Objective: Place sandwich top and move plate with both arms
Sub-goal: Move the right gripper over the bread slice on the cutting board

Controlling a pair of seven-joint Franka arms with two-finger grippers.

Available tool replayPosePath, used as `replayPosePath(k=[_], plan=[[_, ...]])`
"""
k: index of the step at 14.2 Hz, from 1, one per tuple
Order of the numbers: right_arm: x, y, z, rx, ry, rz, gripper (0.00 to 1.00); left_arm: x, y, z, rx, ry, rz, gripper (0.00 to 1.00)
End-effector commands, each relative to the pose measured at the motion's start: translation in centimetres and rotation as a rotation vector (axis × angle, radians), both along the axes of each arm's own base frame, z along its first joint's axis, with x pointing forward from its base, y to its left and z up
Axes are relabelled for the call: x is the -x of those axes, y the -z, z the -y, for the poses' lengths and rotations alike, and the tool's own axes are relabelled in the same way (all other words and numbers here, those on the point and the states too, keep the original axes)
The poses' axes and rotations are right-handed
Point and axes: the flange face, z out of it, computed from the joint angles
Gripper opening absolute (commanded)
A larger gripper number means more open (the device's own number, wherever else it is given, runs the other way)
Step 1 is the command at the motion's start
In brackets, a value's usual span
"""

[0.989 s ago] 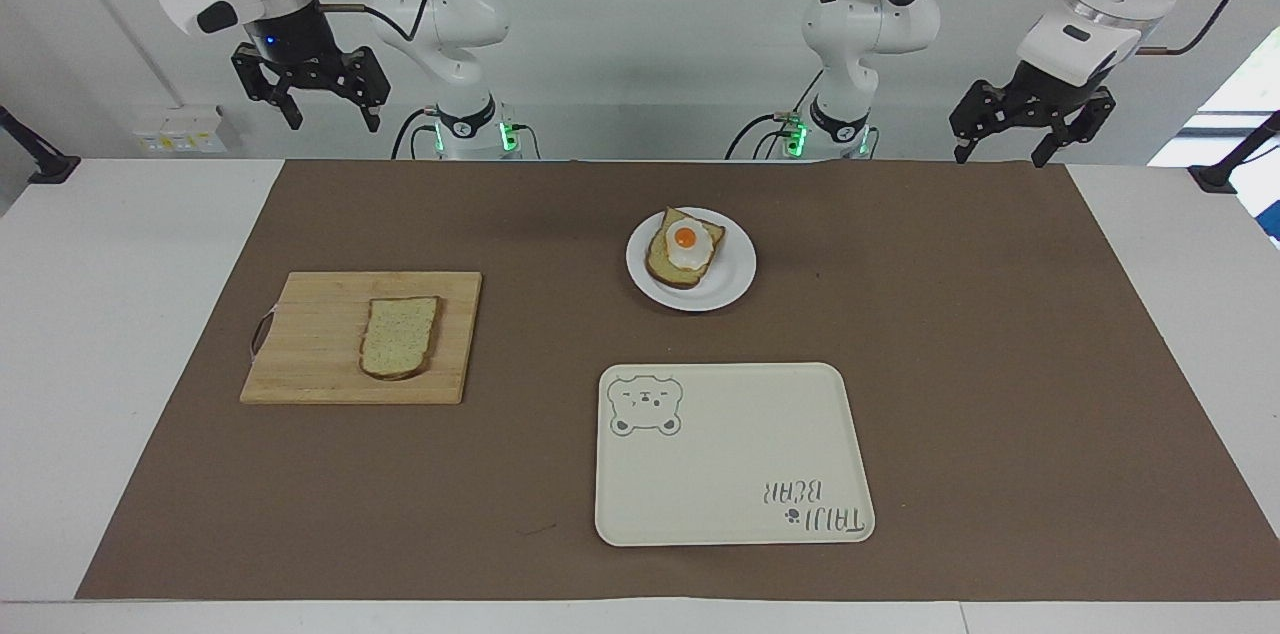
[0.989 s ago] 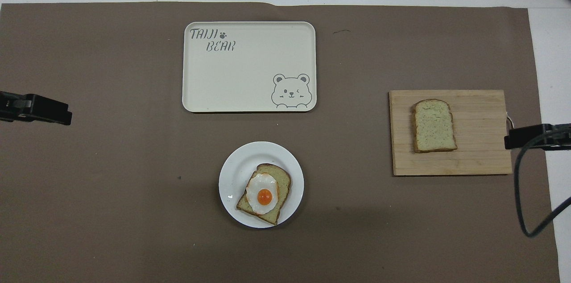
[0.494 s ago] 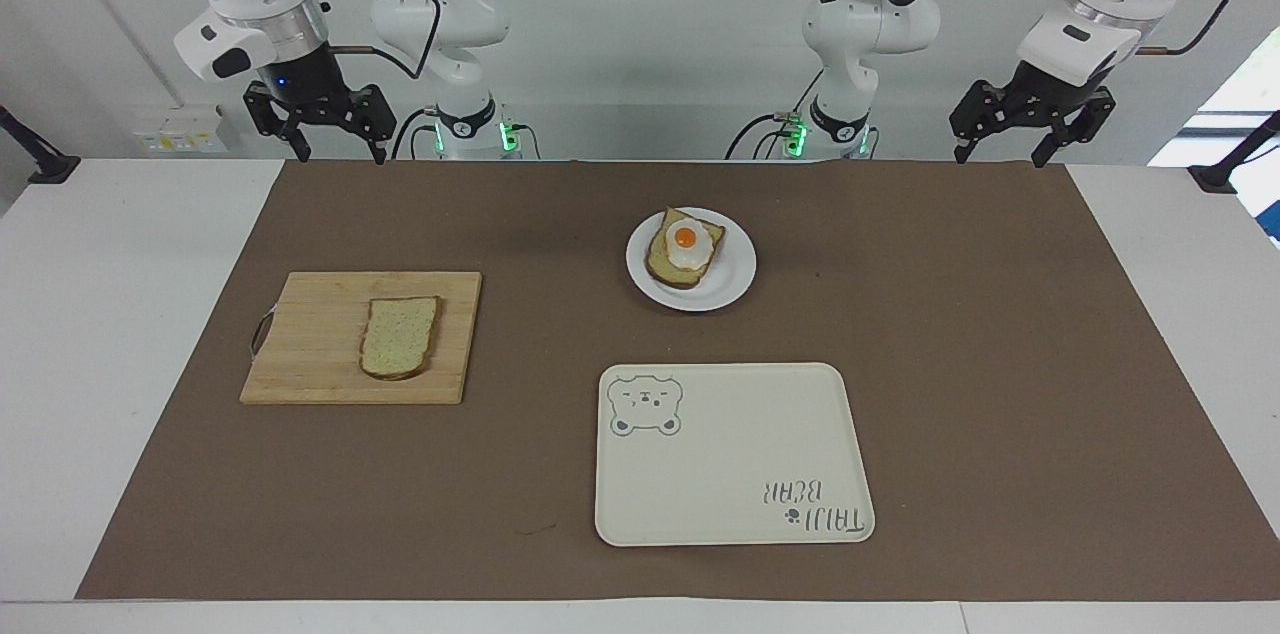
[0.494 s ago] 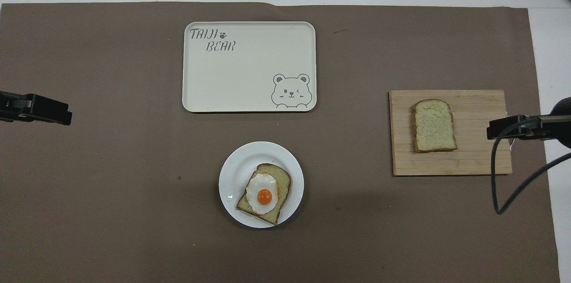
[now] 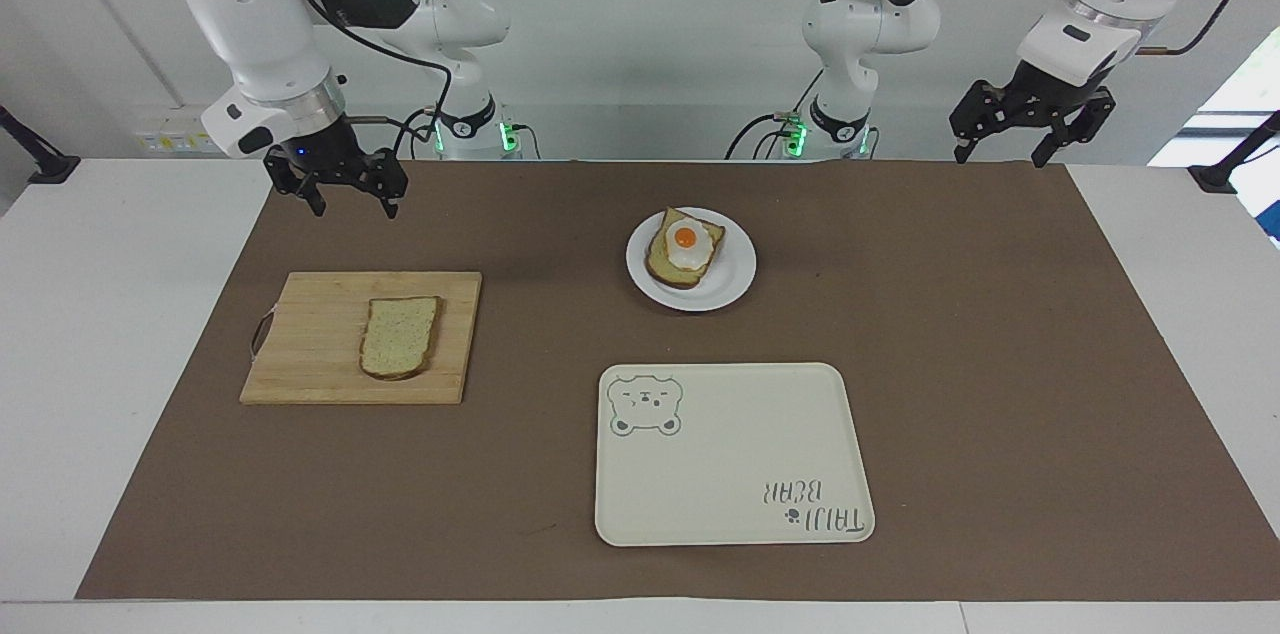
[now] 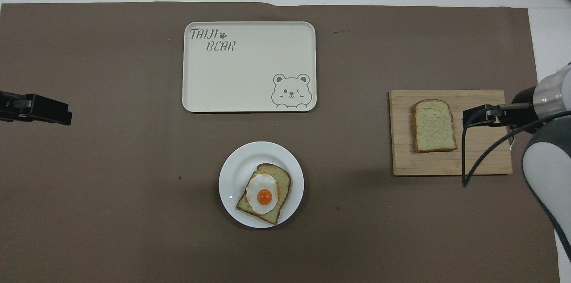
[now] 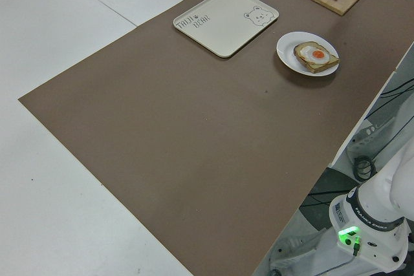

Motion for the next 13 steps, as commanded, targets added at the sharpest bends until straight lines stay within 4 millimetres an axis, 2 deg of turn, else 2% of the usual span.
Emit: replayPosePath(k=[1, 6, 7, 9, 13], plan=[[-1.4, 2.6, 1.3, -0.012, -0.031, 0.004, 1.0, 0.2, -0.5, -0.4, -0.003, -0.011, 0.013, 1.0], [-4.6, 8.2, 4.1, -0.06, -0.02, 0.026, 1.0, 0.2, -0.5, -0.4, -0.003, -0.011, 0.013, 1.0], [-5.0, 8.7, 4.3, -0.062, -0.017, 0.039, 1.0, 0.2, -0.5, -0.4, -0.003, -0.011, 0.013, 1.0], [-5.4, 9.9, 4.5, -0.061, -0.015, 0.038, 1.0, 0.2, -0.5, -0.4, -0.003, -0.011, 0.013, 1.0], [-6.2, 13.9, 6.5, -0.106, -0.035, 0.047, 1.0, 0.2, -0.5, -0.3, -0.003, -0.01, 0.013, 1.0]])
